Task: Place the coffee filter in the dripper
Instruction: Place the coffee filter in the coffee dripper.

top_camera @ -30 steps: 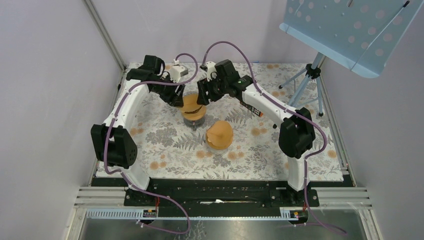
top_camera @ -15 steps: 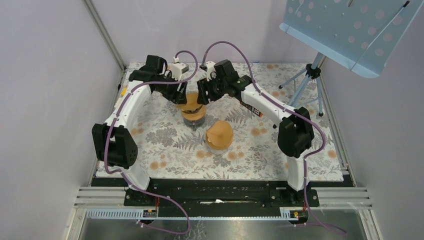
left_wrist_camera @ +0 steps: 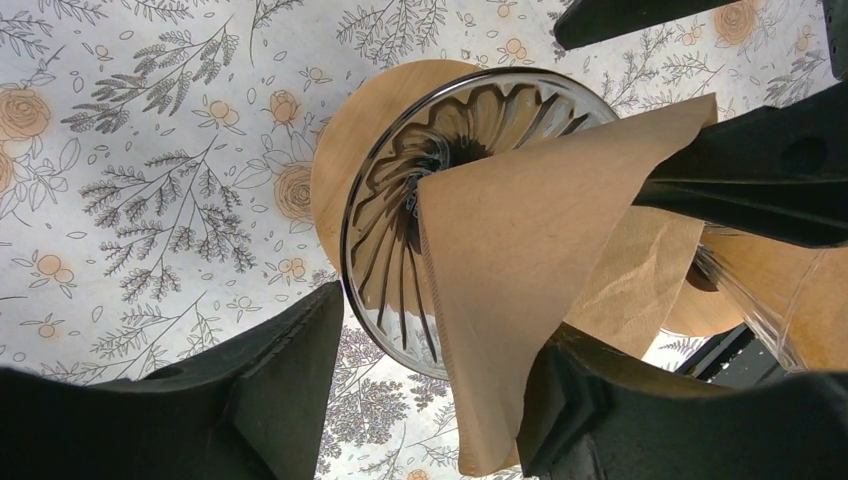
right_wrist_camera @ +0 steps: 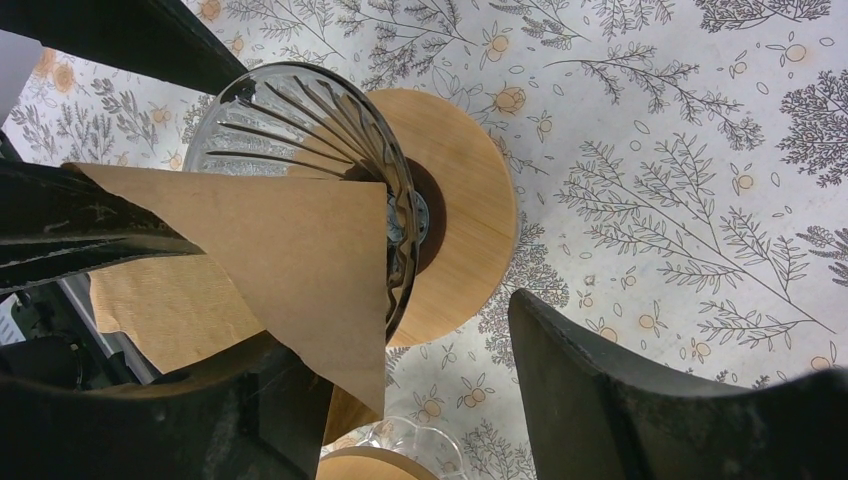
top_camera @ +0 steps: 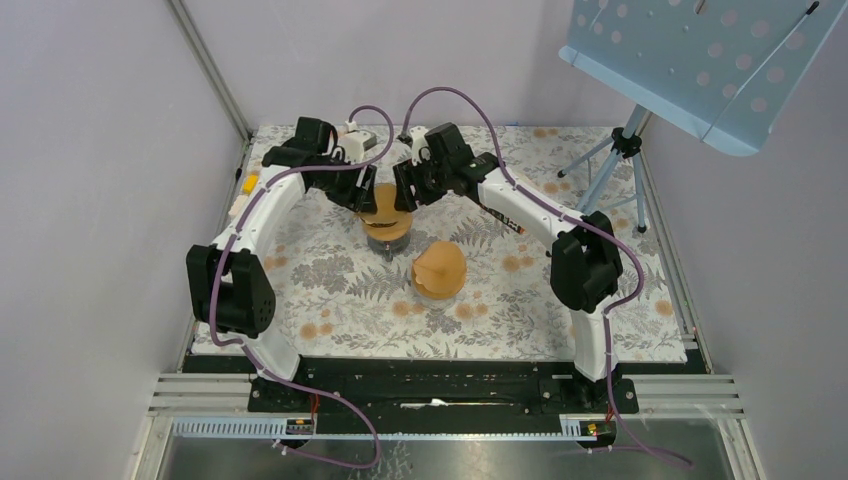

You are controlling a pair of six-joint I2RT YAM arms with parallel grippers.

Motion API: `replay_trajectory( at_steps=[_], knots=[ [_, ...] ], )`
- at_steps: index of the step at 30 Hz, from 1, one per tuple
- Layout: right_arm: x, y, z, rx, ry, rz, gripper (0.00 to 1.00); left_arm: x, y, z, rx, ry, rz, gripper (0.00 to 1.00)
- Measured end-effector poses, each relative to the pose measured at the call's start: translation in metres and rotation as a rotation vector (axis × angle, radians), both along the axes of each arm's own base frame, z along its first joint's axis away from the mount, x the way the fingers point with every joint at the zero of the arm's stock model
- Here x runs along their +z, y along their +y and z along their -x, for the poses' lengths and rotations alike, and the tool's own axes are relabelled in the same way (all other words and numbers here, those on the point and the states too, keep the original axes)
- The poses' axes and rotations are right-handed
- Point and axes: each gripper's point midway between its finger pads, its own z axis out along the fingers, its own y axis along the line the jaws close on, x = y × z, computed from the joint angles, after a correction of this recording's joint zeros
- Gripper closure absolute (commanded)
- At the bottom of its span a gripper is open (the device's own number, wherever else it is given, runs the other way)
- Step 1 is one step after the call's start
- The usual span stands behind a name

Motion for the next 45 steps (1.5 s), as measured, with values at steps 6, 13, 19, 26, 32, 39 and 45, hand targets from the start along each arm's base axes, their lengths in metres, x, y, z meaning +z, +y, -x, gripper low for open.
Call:
replay_trajectory(
  at_steps=[6, 13, 19, 26, 32, 39, 45],
  knots=[
    [0.000, 0.002, 0.001, 0.002, -0.002, 0.002, 0.33, -0.007, 0.001, 0.003, 0.012, 0.022, -0.001, 0.38],
    [-0.001, 0.001, 0.000, -0.008, -0.011, 0.014, 0.33, -0.014, 0.002, 0.006, 0.024, 0.039, -0.008, 0.38],
    [-0.007, 0.001, -0.001, -0.014, -0.007, 0.024, 0.33, -0.014, 0.002, 0.002, 0.031, 0.025, -0.007, 0.38],
    [-0.008, 0.003, -0.005, -0.015, -0.009, 0.025, 0.33, -0.013, 0.002, -0.003, 0.046, 0.014, -0.005, 0.38],
    [-0.012, 0.005, -0.007, -0.019, -0.008, 0.031, 0.34, -0.017, 0.003, -0.006, 0.053, 0.015, -0.012, 0.38],
    [-0.013, 0.005, -0.008, -0.022, -0.013, 0.038, 0.34, -0.024, 0.005, -0.011, 0.063, 0.016, -0.029, 0.38],
    [-0.013, 0.005, -0.008, -0.022, -0.018, 0.042, 0.34, -0.030, 0.006, -0.013, 0.066, 0.025, -0.035, 0.38]
  ],
)
